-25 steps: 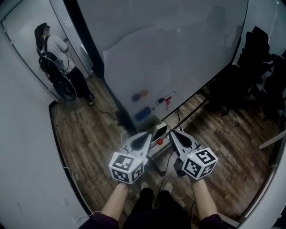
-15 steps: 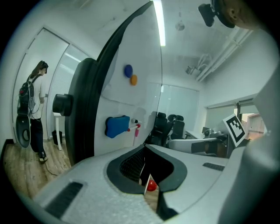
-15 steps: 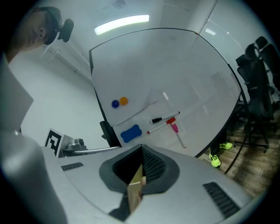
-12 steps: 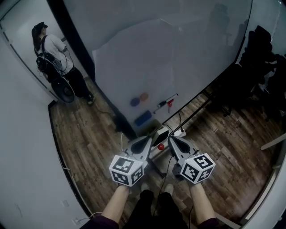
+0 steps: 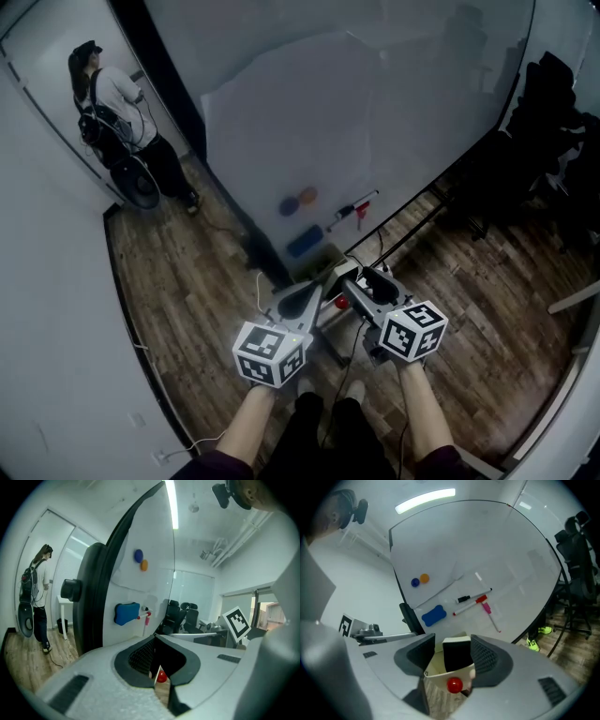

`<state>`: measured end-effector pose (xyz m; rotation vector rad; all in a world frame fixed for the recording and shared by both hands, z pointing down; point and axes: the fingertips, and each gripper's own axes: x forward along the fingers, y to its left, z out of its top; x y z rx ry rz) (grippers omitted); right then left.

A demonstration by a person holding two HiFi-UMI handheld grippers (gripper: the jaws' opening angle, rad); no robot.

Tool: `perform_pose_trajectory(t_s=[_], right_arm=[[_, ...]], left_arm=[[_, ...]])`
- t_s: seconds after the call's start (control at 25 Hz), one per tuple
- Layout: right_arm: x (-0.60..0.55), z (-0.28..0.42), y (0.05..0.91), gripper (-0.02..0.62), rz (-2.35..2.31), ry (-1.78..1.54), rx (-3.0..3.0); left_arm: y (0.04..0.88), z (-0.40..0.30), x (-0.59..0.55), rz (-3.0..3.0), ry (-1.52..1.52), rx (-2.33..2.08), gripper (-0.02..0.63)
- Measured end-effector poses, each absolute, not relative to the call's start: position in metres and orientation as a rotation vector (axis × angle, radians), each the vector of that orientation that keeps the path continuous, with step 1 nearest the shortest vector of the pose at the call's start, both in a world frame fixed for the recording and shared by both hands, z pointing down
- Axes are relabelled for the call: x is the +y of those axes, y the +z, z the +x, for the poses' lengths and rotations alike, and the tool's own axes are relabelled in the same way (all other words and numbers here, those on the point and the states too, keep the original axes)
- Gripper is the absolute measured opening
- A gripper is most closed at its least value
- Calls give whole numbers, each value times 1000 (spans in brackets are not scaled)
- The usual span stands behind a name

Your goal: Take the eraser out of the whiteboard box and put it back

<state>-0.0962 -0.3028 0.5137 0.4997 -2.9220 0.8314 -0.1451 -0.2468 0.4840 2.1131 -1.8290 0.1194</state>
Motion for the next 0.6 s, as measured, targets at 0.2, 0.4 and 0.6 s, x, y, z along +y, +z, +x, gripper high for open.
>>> perform_pose_trajectory(t_s=[0.2, 0.4, 0.6], right_arm=[[-308, -113, 526, 270, 482, 842, -2887], [-310, -125, 540, 273, 495, 841, -2837], [-311, -123, 538, 235, 531, 832, -2852]], left_arm=[[486, -154, -240, 2082, 119, -1849, 5], [488, -161, -234, 2063, 115, -1864, 5], [490, -166, -230, 2048, 109, -1871, 5]])
